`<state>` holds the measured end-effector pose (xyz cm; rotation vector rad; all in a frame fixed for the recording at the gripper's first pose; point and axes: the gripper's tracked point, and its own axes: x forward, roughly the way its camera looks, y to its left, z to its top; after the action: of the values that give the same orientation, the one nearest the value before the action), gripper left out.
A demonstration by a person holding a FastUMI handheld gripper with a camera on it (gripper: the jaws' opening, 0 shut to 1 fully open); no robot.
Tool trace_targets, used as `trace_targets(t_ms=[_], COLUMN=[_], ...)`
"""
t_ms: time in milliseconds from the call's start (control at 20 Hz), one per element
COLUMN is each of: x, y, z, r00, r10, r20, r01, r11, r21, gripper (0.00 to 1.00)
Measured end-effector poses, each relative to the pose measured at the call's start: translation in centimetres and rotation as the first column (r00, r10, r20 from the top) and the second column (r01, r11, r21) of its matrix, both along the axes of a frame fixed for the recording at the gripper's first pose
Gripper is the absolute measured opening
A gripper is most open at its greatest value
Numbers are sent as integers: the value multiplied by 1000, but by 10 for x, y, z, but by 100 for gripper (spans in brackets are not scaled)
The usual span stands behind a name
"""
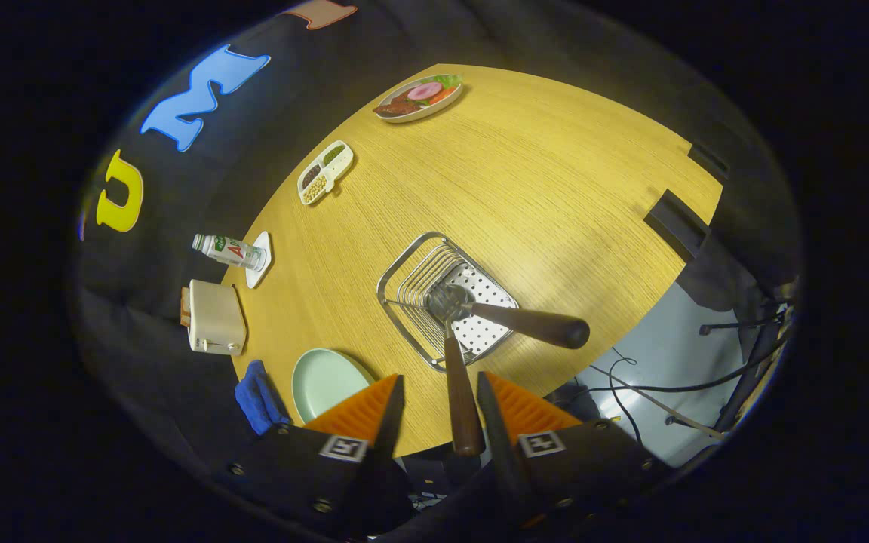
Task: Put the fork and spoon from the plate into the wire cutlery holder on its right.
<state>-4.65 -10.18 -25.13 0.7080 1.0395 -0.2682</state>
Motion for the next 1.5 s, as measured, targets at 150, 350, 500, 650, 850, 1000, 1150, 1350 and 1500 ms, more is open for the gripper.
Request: trace_targets(t_ms=[150,350,500,650,850,1000,1150,1350,1500], x=[-2,-3,-3,-1,3,8,19,35,45], y=[2,8,0,-7,-39,-52,-64,-67,-58], z=[-3,-6,-5,2,20,37,62,122,169], r00=[1000,1000,1000,999,997,990,974,910,831], r10=[12,27,27,28,18,14,30,93,170], r20=[-6,-15,-9,15,79,137,224,405,530], r01=[-12,-27,-28,-26,3,34,73,151,209], r11=[1000,1000,998,994,963,939,898,835,787], r21=[-12,-7,-58,-106,-268,-341,-434,-530,-580], gripper=[98,98,98,98,98,98,98,98,98])
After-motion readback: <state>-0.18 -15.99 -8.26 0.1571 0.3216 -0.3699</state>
